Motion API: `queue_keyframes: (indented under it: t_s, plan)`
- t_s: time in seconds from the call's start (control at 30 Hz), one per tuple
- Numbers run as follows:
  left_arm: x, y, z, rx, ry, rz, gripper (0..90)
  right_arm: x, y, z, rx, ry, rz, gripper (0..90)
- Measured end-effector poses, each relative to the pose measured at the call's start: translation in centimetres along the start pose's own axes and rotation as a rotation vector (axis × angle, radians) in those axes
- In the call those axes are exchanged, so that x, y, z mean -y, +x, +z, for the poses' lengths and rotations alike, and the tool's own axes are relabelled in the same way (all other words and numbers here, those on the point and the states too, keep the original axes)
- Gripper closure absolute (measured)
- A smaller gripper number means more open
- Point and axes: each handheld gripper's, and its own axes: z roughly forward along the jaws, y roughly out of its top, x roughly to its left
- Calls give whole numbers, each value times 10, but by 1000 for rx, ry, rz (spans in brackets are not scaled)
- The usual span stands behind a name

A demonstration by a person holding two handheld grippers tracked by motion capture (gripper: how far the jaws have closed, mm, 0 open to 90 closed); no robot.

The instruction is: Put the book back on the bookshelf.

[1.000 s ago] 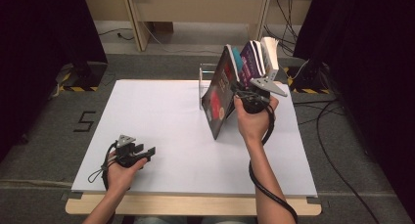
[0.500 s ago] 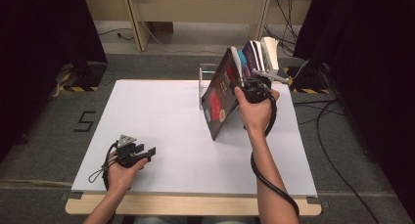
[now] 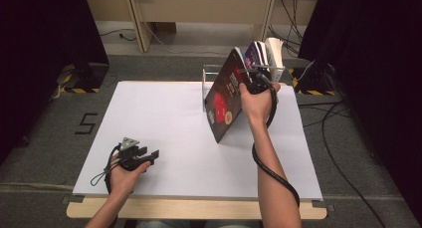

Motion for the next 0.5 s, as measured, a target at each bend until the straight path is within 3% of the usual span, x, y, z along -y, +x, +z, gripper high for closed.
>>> queue_keyframes:
  t_s: [0.3,0.5]
  plan:
    - [0,0,-1,1,-4,5,447,2,27,-12,-23,-75,-70,871]
    - [-1,1,-1,0,-8,1,448,-6,38,-17,-23,-128,-85,872]
